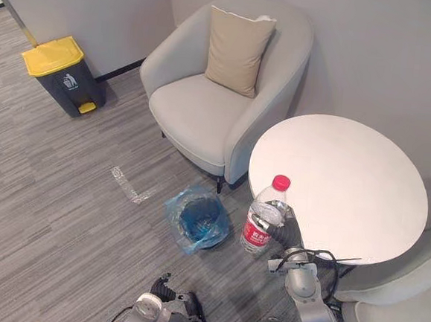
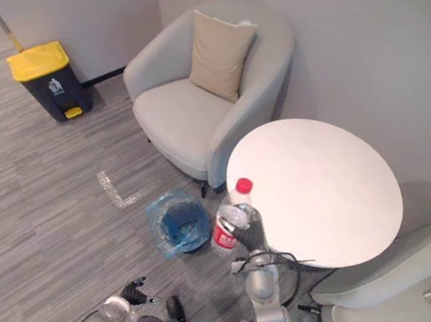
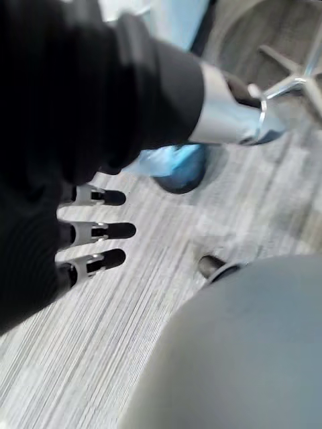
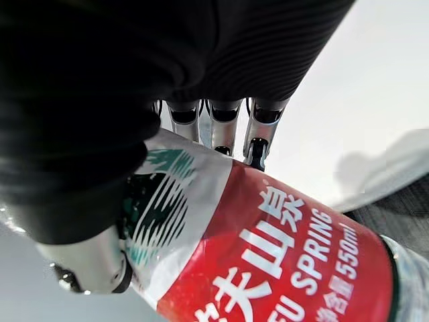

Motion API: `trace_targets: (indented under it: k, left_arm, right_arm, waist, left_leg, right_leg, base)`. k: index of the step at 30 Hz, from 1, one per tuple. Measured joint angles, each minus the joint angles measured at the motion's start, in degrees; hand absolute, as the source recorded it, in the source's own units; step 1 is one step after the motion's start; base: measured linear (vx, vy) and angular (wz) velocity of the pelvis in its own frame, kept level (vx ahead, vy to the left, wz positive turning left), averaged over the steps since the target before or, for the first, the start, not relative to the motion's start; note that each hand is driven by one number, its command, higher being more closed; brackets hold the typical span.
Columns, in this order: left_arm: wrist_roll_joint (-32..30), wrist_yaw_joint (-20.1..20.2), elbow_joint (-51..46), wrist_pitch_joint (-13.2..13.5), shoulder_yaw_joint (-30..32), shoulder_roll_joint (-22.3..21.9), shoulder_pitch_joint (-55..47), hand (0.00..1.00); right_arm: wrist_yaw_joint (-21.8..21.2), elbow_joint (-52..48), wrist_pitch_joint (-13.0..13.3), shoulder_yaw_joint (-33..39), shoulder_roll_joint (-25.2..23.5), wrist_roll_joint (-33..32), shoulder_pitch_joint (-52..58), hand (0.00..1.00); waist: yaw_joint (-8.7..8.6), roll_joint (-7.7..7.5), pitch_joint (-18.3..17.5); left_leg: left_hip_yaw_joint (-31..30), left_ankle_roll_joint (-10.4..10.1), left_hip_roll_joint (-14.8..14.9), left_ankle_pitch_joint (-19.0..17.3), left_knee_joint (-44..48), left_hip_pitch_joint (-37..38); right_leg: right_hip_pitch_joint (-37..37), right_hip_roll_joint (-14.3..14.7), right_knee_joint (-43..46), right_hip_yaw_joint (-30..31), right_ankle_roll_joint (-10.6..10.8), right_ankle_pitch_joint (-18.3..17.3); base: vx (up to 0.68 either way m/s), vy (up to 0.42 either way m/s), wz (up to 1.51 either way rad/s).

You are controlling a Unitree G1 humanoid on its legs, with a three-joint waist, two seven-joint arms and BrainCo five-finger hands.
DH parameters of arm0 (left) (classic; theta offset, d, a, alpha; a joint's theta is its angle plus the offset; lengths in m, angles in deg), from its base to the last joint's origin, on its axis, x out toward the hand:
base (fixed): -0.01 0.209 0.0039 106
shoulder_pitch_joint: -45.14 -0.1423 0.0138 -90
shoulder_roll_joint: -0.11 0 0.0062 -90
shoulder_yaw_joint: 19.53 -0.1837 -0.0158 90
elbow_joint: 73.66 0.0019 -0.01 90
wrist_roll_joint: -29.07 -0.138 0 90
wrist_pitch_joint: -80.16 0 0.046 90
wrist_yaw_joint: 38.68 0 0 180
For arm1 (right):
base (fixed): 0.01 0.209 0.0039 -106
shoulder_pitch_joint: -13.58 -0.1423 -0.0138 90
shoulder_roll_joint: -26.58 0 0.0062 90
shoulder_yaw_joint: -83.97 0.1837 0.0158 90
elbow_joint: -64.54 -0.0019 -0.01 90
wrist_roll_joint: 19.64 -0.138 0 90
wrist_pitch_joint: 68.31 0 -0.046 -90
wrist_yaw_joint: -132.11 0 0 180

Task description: Gather rubbish on tea table into small bin, then transfer packed bag to large trash can.

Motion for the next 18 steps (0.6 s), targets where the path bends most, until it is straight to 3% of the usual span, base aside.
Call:
trace_targets:
  k: [2,4,5,6,7,8,9,10,13,14,15,17,18]
  left_arm:
    - [1.6,-1.0,0.0,-0.1,0.8,1.4,0.4,0.00]
    - [2.2,-1.0,0.2,-0.4,1.7,1.6,0.9,0.00]
    - [2.2,-1.0,0.5,-0.5,1.8,1.8,0.7,0.00]
    - [2.2,-1.0,0.7,-0.6,1.8,1.7,0.7,0.00]
    - [2.1,-0.9,0.7,-0.5,1.9,1.9,0.8,0.00]
    - [2.1,-1.0,1.0,-0.5,1.9,1.7,0.8,0.00]
    - [1.9,-1.0,1.2,-0.5,1.9,0.5,0.4,0.00]
    - [1.8,-1.0,1.2,-0.4,1.8,0.0,0.2,0.00]
    - [1.9,-0.9,0.8,-0.4,2.0,-0.2,0.4,0.00]
    - [2.0,-0.9,0.2,-0.4,2.6,-0.1,0.4,0.00]
    - [2.0,-0.9,-0.1,-0.3,2.4,-0.2,0.5,0.00]
    - [2.1,-0.9,-0.1,-0.3,2.4,-0.2,0.7,0.00]
    - [2.1,-0.9,-0.1,-0.3,2.3,-0.4,0.7,0.00]
  right_arm:
    - [-0.6,0.0,0.0,-0.3,-0.4,0.3,-0.2,1.00]
    - [-0.7,0.2,0.0,-0.1,-0.6,0.2,0.0,1.00]
    - [-0.6,0.3,0.0,0.1,-0.6,0.3,1.0,1.00]
    - [-0.6,0.3,-0.1,0.1,-0.6,0.2,1.9,1.00]
    - [-1.1,0.1,-0.1,0.1,-0.5,0.2,3.3,1.00]
    - [-1.2,0.2,-0.2,0.1,-0.1,0.2,3.5,1.00]
    - [-1.3,-0.5,-0.3,0.2,0.7,0.2,4.5,1.00]
    - [-1.5,-0.5,-0.3,0.3,0.7,0.1,4.3,1.00]
    - [-1.6,-0.5,-0.3,2.1,-0.1,-0.5,4.4,1.00]
    - [-1.5,-0.5,-0.3,2.4,-0.1,-0.7,4.0,1.00]
    - [-1.4,-0.5,-0.3,2.6,0.1,-1.1,3.3,1.00]
    - [-1.0,-0.4,-0.3,4.0,0.0,-1.4,2.0,1.00]
    - [-0.8,-0.4,-0.3,4.3,0.1,-1.4,1.8,1.00]
  waist:
    - [0.24,-0.56,1.4]
    - [0.13,-1.51,1.9]
    - [-0.02,-1.54,1.8]
    - [-0.07,-2.52,1.3]
    - [-0.14,-3.25,0.9]
    - [-0.25,-2.64,1.0]
    - [0.01,-0.18,-0.3]
    - [0.44,1.51,-1.1]
    - [0.60,2.42,-1.1]
    - [0.83,1.38,-0.5]
    - [0.99,0.98,-0.3]
    - [0.97,0.80,-0.1]
    - [0.95,1.15,-0.1]
  left_leg:
    - [-3.0,0.1,1.0,-0.1,0.0,0.0]
    - [-5.6,-0.1,1.1,-0.3,0.2,0.6]
    - [-7.4,-0.7,0.5,-0.9,1.0,0.8]
    - [-8.8,-1.3,-0.4,-2.1,3.1,0.4]
    - [-10.6,-2.1,-1.4,-5.4,8.4,-0.8]
    - [-11.5,-2.3,-0.8,-6.7,10.3,-1.4]
    - [-12.5,-3.0,1.6,-10.1,15.8,-4.1]
    - [-11.4,-3.3,3.8,-11.1,19.7,-5.8]
    - [-8.3,-3.4,6.8,-11.3,25.1,-6.6]
    - [-7.9,-4.5,7.3,-11.9,27.1,-7.1]
    - [-8.4,-5.7,7.6,-12.8,25.9,-6.8]
    - [-11.0,-6.1,7.4,-12.4,20.4,-6.8]
    - [-13.8,-7.2,7.3,-8.6,15.6,-6.1]
  right_leg:
    - [-3.3,7.0,-1.2,4.4,3.1,-3.6]
    - [-5.2,11.1,-5.1,5.6,3.8,-3.6]
    - [-4.9,12.4,-9.0,6.7,3.1,-2.7]
    - [-4.6,12.0,-11.2,6.5,2.0,-0.7]
    - [-3.2,11.1,-13.8,6.0,2.5,1.6]
    - [-2.3,11.1,-13.6,5.3,3.2,1.0]
    - [-0.8,12.4,-15.8,2.7,2.8,0.6]
    - [0.1,13.6,-17.3,1.4,2.3,0.7]
    - [3.3,15.1,-19.4,-0.1,1.5,0.9]
    - [5.7,15.1,-21.3,0.0,1.3,1.0]
    - [6.7,14.9,-22.0,0.4,1.3,1.1]
    - [6.7,14.6,-22.2,2.0,1.3,1.1]
    - [6.7,14.7,-22.2,3.1,1.4,1.0]
  base:
    - [0.10,-0.043,0.72]
    - [0.14,-0.070,0.82]
    - [0.20,-0.086,1.12]
    - [0.25,-0.145,1.20]
    - [0.17,-0.119,0.93]
    - [0.29,-0.177,0.85]
    - [0.28,-0.108,0.53]
    - [0.34,-0.123,0.51]
    - [0.26,-0.088,0.28]
    - [0.22,-0.032,0.02]
    - [0.20,-0.012,-0.03]
    - [0.15,0.071,-0.29]
    - [0.12,0.138,-0.44]
